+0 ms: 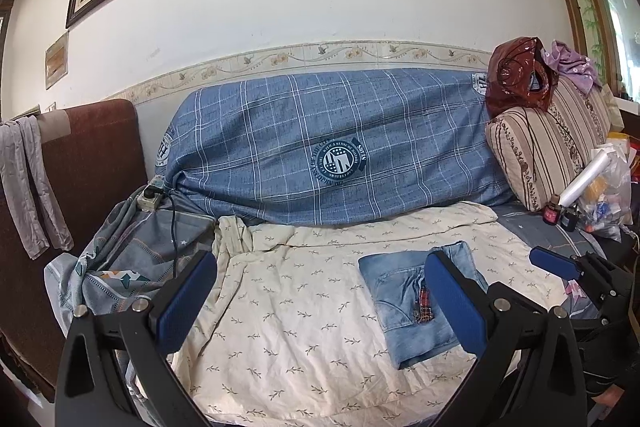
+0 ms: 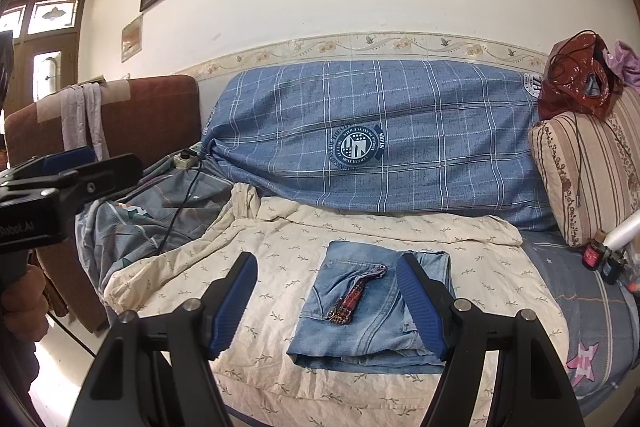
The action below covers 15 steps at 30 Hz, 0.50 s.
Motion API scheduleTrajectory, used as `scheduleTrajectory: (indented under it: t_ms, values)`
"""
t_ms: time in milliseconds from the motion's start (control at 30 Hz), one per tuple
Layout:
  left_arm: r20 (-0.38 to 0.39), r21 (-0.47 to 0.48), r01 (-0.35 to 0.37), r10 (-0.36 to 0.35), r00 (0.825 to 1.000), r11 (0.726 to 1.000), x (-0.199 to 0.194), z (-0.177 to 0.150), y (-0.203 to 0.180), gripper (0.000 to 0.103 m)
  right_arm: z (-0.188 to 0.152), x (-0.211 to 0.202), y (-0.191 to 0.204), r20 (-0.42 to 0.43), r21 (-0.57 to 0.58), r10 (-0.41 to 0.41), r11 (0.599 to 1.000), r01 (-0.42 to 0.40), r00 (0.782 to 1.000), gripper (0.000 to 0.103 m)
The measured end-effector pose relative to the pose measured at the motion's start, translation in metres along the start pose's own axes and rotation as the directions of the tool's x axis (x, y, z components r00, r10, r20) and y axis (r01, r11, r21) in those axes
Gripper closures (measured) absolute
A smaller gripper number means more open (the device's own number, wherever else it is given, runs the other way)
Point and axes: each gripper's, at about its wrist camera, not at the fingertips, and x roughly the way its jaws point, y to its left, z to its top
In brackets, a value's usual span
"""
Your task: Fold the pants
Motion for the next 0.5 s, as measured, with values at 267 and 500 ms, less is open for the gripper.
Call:
scheduleTrajectory:
  t_ms: [267,500]
  values:
    - [0.005,0.0,0.013,-0.013,1.0,1.0,-0.0059,0.0001,0.0003,0.0,0.0001,-0.0037,0.0015,0.004,-0.002,0.002,1.0,-0.002,1.0,0.028]
    - [-0.002,0.002,0.03,-0.03,1.0,1.0,-0.0031,-0.0013,-0.0006,0.0,-0.0025,-0.0042,-0.0001,-0.001,0.001,0.0,1.0,0.0,1.0,0.028]
